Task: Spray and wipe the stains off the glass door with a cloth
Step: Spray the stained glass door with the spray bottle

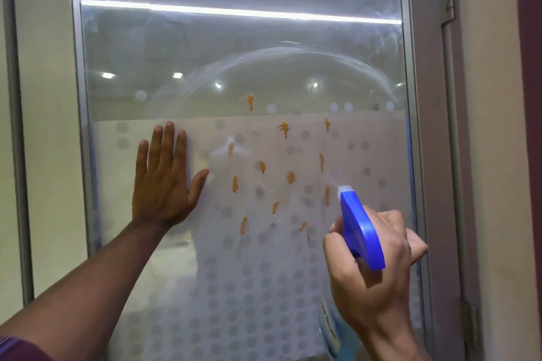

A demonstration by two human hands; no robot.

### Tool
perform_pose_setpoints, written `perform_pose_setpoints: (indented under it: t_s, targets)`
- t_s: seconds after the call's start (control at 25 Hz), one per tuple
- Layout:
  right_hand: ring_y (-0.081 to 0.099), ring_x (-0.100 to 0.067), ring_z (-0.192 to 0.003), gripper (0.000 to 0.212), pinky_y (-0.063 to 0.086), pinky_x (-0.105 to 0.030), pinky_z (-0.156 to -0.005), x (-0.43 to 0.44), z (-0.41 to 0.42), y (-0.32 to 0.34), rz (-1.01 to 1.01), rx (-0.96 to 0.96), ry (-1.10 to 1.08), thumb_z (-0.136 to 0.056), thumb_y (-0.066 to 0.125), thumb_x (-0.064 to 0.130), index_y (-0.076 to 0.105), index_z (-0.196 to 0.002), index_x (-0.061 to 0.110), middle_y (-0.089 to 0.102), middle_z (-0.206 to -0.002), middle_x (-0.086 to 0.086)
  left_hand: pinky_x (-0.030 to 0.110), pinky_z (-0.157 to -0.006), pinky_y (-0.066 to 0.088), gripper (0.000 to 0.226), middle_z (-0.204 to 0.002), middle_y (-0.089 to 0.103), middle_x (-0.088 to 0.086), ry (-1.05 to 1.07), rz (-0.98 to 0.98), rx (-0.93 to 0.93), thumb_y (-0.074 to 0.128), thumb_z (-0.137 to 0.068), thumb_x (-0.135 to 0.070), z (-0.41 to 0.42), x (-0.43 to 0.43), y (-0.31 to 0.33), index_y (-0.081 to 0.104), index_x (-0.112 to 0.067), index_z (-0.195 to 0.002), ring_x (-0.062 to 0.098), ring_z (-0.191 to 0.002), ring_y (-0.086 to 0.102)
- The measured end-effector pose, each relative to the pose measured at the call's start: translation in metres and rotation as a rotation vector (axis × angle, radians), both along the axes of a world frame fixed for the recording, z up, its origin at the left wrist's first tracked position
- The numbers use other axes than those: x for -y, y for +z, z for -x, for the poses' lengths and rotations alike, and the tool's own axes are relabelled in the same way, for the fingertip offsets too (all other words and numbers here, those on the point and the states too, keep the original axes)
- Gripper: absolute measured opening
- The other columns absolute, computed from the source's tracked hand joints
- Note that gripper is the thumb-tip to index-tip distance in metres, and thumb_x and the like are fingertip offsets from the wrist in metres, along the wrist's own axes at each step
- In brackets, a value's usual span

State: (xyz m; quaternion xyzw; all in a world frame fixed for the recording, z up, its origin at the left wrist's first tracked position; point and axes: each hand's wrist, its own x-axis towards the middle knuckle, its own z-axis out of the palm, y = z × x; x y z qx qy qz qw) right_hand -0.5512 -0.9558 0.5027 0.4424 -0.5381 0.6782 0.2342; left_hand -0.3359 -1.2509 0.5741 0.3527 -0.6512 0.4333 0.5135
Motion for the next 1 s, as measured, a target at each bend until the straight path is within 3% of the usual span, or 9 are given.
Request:
perform_pose_setpoints:
  t_s: [0.28,0.4,0.68,1.0]
  targets:
    - [0.058,-0.008,-0.101,0.022,0.028,-0.034,-0.09,0.0,-0.006,-0.015,0.055,-0.035,0.03,-0.068,0.052,0.021,0.06,-0.081,0.036,0.067,-0.085,0.016,0.059,-0.136,0.012,0.087,-0.181,0.008,0.019,-0.016,0.016,-0.01,0.035,-0.107,-0.061,-0.003,0.002,0.004,0.014,-0.006,-0.171,0.037,-0.169,0.007]
    - [0.059,-0.007,-0.102,0.02,0.027,-0.03,-0.093,0.003,-0.01,-0.027,0.049,-0.051,0.03,-0.068,0.048,0.028,0.062,-0.081,0.034,0.066,-0.083,0.018,0.059,-0.136,0.012,0.087,-0.181,0.008,0.018,-0.013,0.015,-0.009,0.032,-0.108,-0.062,-0.005,0.001,0.007,0.013,-0.006,-0.172,0.037,-0.169,0.006]
    - [0.051,-0.017,-0.072,0.004,0.027,-0.039,-0.081,0.005,-0.014,-0.044,0.069,-0.14,-0.02,-0.065,0.046,0.025,0.049,-0.065,0.025,0.045,-0.061,0.009,0.058,-0.136,0.012,0.086,-0.181,0.008,0.018,-0.014,-0.003,-0.008,0.033,-0.108,-0.061,-0.004,0.0,0.006,0.013,-0.007,-0.172,0.037,-0.169,0.006]
    - [0.062,-0.013,-0.089,0.023,0.029,-0.039,-0.088,0.008,-0.02,-0.053,0.097,-0.116,-0.04,-0.062,0.048,0.026,0.066,-0.076,0.027,0.065,-0.078,0.02,0.058,-0.136,0.011,0.086,-0.182,0.006,0.017,-0.021,-0.037,0.004,0.032,-0.108,-0.061,-0.005,-0.001,0.005,0.011,-0.007,-0.172,0.036,-0.169,0.004]
